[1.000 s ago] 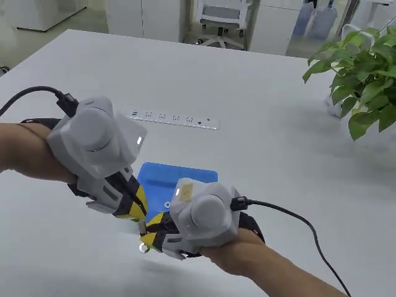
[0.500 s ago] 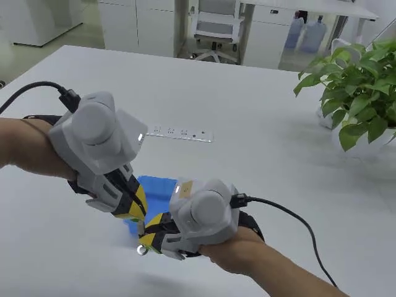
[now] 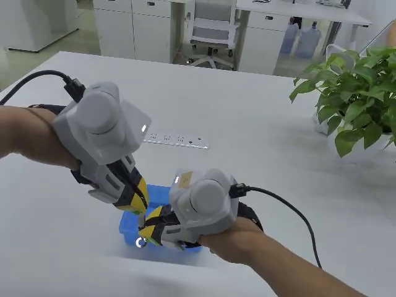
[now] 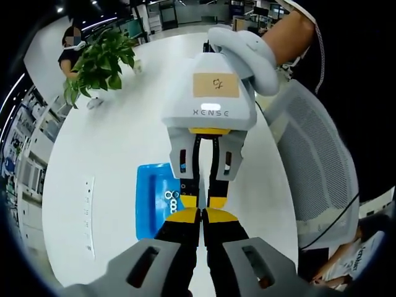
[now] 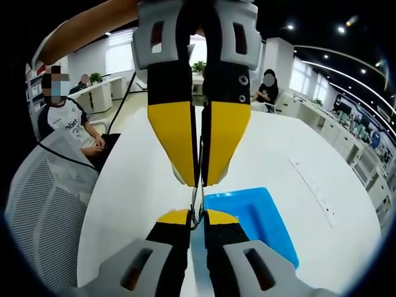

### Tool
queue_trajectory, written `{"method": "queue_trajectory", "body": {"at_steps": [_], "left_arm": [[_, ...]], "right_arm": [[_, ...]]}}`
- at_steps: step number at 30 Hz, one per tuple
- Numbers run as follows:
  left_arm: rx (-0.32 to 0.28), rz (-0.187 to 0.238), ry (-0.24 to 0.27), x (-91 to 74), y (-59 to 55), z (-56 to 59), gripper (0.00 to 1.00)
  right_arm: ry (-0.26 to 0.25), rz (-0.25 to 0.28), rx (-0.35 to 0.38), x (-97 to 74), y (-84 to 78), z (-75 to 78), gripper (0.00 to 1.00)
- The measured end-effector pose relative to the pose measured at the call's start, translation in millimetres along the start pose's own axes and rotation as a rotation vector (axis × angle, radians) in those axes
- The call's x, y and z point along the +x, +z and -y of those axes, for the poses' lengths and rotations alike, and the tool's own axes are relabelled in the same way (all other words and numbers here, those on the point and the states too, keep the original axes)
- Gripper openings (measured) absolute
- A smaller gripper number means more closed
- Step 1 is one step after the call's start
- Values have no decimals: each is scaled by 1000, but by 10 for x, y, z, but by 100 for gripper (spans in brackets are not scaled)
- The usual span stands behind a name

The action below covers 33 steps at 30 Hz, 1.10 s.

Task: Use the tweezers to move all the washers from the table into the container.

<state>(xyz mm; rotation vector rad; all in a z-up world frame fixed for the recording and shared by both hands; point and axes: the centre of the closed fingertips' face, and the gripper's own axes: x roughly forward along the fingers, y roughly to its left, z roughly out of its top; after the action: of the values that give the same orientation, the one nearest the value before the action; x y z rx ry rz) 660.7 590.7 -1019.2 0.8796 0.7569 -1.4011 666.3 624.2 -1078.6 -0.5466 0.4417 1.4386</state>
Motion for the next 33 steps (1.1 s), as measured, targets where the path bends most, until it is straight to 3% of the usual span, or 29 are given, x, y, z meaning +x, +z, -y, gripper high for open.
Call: {"method": "queue_trajectory", "body": {"at_steps": [16,33], "left_arm": [[14,1,-10,27,-10,-273,6],[10,-3,-9,225,-159,-493,6]], "right_arm": [[-17,8,15,22,-24,272,9],[-15,-6,37,188,-207,497,10]]}}
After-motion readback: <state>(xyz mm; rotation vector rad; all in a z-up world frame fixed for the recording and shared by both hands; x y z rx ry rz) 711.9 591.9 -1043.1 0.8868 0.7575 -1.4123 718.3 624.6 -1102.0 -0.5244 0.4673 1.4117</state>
